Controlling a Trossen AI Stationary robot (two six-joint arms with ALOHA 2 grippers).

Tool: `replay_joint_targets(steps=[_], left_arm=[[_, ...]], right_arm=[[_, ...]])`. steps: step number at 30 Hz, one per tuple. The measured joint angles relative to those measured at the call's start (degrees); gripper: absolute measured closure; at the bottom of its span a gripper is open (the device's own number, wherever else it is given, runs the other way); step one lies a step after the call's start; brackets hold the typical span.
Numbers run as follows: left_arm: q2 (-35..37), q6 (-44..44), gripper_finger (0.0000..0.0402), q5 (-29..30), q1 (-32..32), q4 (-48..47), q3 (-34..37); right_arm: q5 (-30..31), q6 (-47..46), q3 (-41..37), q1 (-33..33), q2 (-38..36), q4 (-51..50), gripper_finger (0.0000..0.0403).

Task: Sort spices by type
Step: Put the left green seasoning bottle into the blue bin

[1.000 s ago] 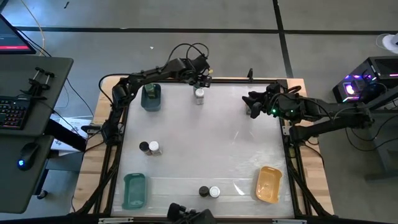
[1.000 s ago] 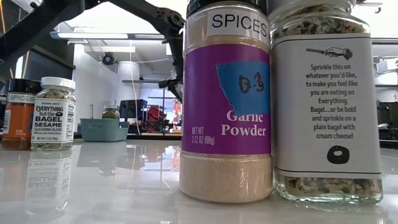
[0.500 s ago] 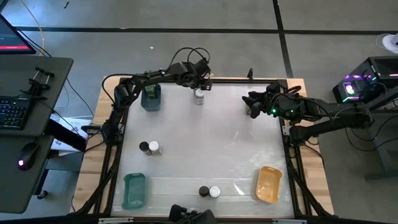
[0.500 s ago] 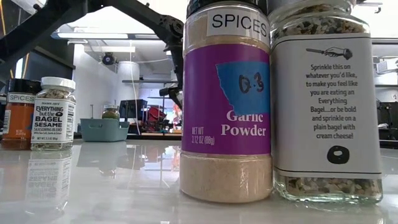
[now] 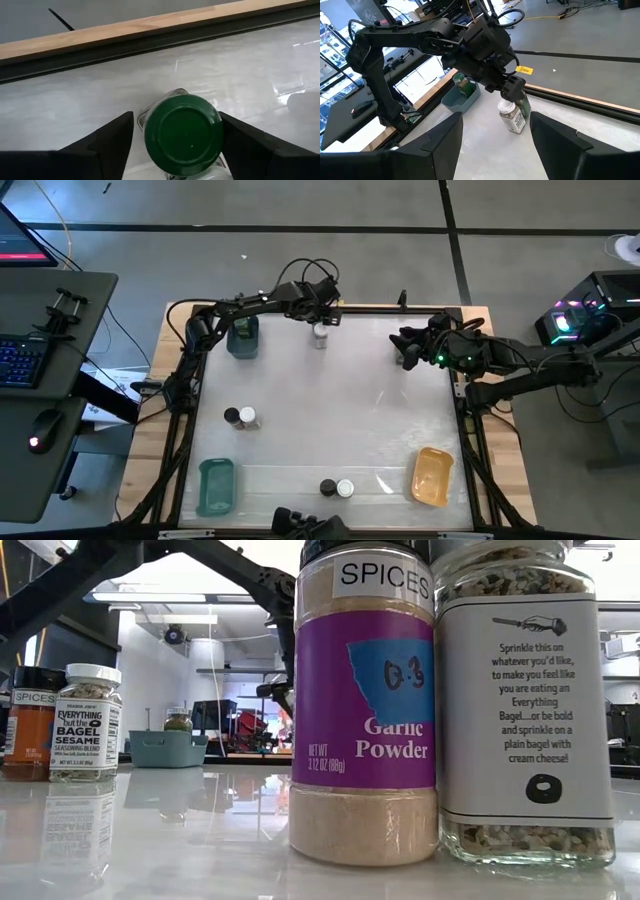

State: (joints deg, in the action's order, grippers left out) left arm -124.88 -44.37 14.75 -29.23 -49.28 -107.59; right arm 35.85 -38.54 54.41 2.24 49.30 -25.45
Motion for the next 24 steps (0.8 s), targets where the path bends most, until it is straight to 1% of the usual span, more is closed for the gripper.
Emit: replay_joint_targets(steps=[6, 14, 18, 21, 24], left_arm=[[0.1, 1.5, 0.0232, -0.2, 0.0, 0.0, 0.0], [0.2, 4.5, 0.0234, -0.6, 0.0, 0.0, 0.0], [0.2, 8.4, 0.0234, -0.7, -0.3, -0.2, -0.2], [0.0, 12.2, 0.0234, -0.9, -1.1, -2.1, -2.0], [0.8, 14.7, 0.0234, -0.1, -2.4, -3.0, -5.3]], right_arm=[[0.8, 0.0, 0.0, 0.0, 0.0, 0.0, 0.0176], [0.8, 0.0, 0.0, 0.0, 0.0, 0.0, 0.0176], [0.8, 0.0, 0.0, 0.0, 0.0, 0.0, 0.0176], [0.8, 0.0, 0.0, 0.0, 0.0, 0.0, 0.0176], [1.2, 0.0, 0.0, 0.0, 0.0, 0.0, 0.0176]])
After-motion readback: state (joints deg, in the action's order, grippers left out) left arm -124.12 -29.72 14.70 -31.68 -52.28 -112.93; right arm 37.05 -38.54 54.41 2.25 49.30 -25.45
